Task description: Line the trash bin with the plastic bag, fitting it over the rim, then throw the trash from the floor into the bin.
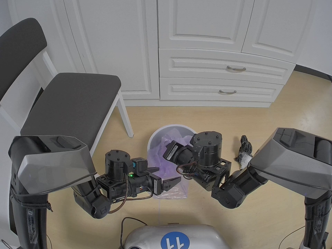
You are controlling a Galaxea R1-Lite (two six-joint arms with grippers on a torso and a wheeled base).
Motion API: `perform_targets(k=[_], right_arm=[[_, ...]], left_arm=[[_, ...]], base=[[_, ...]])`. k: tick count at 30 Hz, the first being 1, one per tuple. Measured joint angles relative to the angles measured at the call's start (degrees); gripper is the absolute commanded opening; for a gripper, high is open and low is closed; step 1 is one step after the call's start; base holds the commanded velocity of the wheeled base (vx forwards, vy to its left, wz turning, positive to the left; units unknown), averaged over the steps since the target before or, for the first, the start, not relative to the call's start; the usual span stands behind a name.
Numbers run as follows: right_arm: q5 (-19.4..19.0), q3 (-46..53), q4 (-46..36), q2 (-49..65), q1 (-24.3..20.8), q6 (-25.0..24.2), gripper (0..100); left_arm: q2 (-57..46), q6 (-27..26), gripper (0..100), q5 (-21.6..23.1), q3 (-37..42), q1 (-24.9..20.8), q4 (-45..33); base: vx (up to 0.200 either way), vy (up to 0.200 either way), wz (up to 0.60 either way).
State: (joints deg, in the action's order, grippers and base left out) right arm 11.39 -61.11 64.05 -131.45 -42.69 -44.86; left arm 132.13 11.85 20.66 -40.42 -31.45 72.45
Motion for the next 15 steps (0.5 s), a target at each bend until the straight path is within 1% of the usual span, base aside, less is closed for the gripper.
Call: perform_targets(k=[10, 13, 15], right_arm=[[0.3, 1.0, 0.8, -0.3, -1.6, -0.3, 0], [0.3, 1.5, 0.9, 0.4, -1.8, -0.3, 0], [0.3, 1.9, 0.9, 1.0, -2.0, -0.3, 0]], left_arm=[[-0.9, -4.6, 100, -0.8, -4.3, -1.1, -9.1], [-1.5, -5.6, 100, -2.1, -5.4, -1.2, -11.8], [-2.1, -6.6, 100, -4.0, -6.0, -1.3, -14.6]], base=[[0.000, 0.000, 0.00], [0.000, 0.000, 0.00], [0.000, 0.000, 0.00]])
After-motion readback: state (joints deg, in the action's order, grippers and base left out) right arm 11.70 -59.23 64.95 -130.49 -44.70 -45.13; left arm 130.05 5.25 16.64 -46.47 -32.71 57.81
